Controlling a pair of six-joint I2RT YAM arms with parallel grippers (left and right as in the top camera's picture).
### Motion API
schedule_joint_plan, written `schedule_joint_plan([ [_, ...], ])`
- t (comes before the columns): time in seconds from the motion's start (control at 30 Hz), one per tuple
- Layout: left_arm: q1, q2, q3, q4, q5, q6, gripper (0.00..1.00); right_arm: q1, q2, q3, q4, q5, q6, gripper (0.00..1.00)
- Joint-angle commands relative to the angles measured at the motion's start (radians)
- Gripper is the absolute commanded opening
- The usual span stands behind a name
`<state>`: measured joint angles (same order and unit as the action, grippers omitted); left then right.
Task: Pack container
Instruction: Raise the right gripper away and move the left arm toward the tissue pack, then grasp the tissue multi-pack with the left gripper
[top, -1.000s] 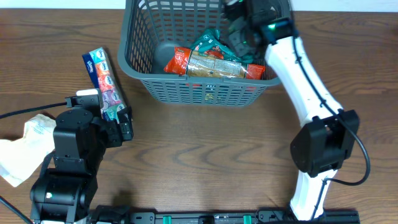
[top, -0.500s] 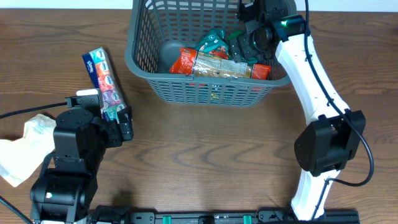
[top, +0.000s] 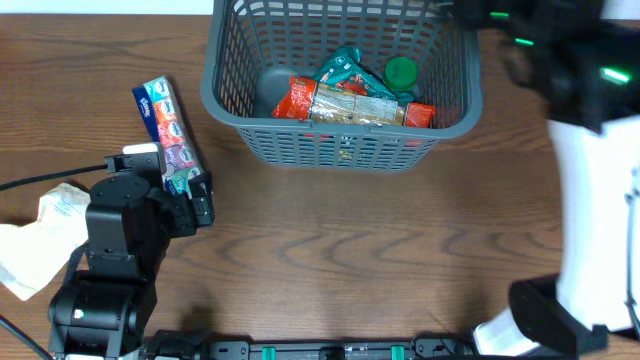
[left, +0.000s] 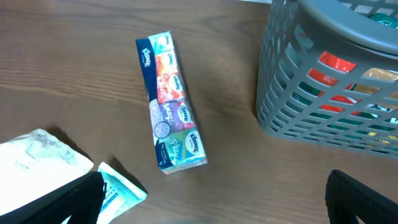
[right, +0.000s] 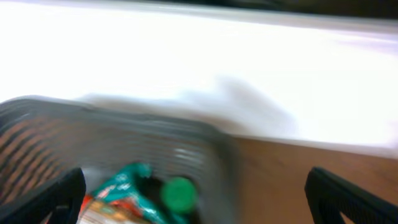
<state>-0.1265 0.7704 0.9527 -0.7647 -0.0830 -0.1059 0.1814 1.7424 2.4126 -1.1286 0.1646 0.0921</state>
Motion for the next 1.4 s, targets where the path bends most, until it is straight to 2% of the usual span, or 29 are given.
schedule_joint_plan([
  [0.0,-0.003,0.024,0.102,-0.035,-0.009,-0.082,0.98,-0.126,0.013,-0.011,-0.118,0.074,0.225,0.99],
  [0.07,-0.003,0.077,0.211,-0.092,-0.066,-0.164,0.99,-0.195,0.021,-0.022,-0.212,0.023,0.254,0.99],
  [0.13,-0.003,0.158,0.345,-0.167,-0.193,-0.256,0.99,-0.243,0.035,-0.043,-0.274,-0.014,0.252,0.99],
  [0.2,-0.003,0.261,0.488,-0.230,-0.275,-0.287,0.99,-0.271,0.058,-0.071,-0.309,-0.018,0.251,0.99],
  [0.4,0.053,0.642,0.822,-0.346,-0.295,-0.333,0.98,-0.292,0.142,-0.220,-0.286,-0.011,0.233,0.99],
  [0.53,0.124,0.806,0.835,-0.349,-0.262,-0.360,0.99,-0.306,0.204,-0.301,-0.244,-0.012,0.233,0.99],
  [0.67,0.184,0.935,0.834,-0.349,-0.126,-0.360,0.99,-0.312,0.269,-0.358,-0.224,-0.011,0.233,0.99],
  [0.8,0.217,1.042,0.834,-0.349,-0.050,-0.354,0.99,-0.324,0.323,-0.384,-0.191,-0.011,0.232,0.99],
  [1.03,0.216,1.174,0.832,-0.353,-0.032,-0.291,0.99,-0.333,0.342,-0.414,-0.138,-0.011,0.202,0.99],
  [1.37,0.216,1.369,0.832,-0.314,0.043,-0.126,0.99,-0.341,0.342,-0.414,-0.119,-0.011,0.169,0.99],
])
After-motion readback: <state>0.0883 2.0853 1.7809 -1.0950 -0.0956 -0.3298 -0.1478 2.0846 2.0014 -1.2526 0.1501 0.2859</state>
